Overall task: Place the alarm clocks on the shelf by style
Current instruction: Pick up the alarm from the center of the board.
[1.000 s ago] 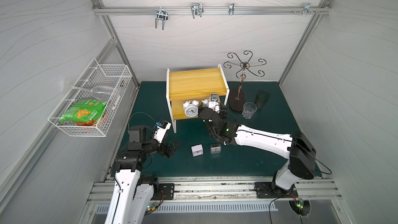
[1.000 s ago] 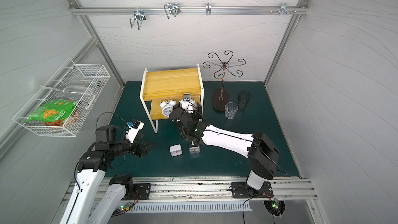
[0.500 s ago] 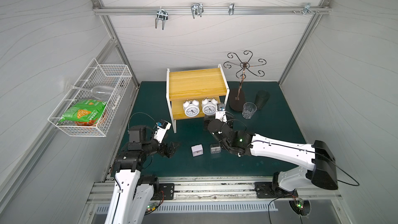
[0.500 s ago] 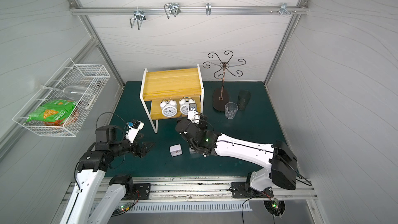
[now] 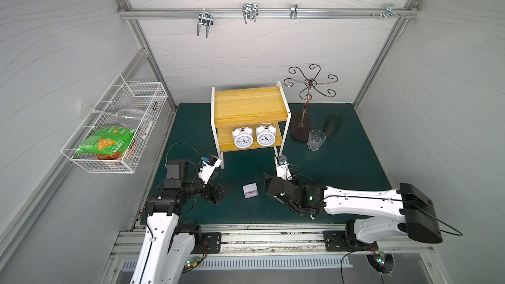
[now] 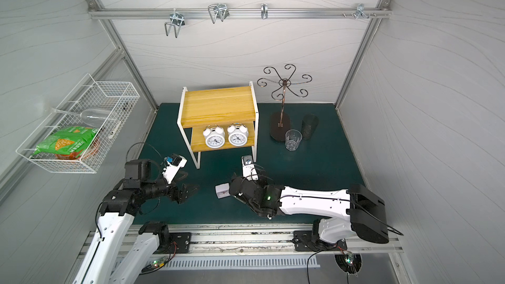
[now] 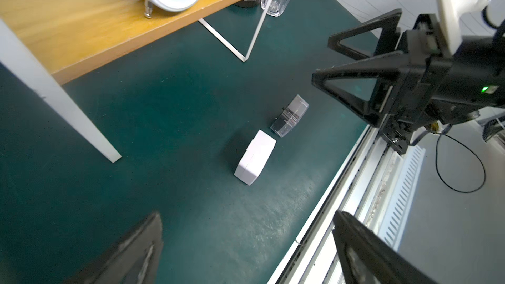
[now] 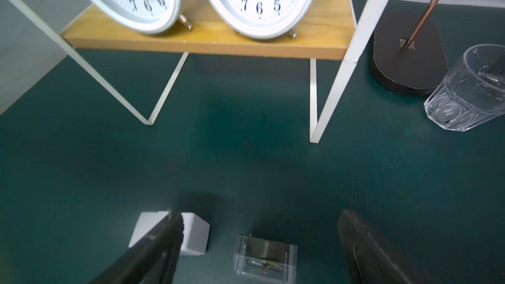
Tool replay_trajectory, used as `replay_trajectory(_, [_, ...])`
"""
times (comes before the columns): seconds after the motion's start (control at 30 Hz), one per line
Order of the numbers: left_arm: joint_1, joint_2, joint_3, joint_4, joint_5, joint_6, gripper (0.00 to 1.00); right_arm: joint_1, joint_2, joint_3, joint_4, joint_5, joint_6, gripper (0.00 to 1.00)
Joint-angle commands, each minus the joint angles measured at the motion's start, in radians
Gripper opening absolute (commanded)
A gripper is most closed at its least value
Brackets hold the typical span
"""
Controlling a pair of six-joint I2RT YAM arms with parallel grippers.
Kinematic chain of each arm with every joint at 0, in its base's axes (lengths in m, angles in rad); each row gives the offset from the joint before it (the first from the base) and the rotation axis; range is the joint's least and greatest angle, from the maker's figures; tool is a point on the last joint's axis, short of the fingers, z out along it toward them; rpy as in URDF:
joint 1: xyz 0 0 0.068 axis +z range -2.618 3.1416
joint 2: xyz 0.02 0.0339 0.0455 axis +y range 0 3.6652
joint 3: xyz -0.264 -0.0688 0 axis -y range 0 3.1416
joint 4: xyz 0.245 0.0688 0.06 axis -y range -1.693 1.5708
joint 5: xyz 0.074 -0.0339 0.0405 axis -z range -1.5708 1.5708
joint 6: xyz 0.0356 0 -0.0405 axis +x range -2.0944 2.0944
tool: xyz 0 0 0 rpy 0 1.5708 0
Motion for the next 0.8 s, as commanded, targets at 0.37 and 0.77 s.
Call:
replay_trajectory(0.37, [-0.011,-0.008,0.024,0.004,0.032,0.028,0.99,0.087,0.130,-0.093,0.103,0.081,0.125,0.91])
replay_trajectory(0.77, [-0.011,-0.013,0.023,0.008,0.021,0.022,0.99,0.084,0.262,-0.106,0.150,0.081,0.174,0.85])
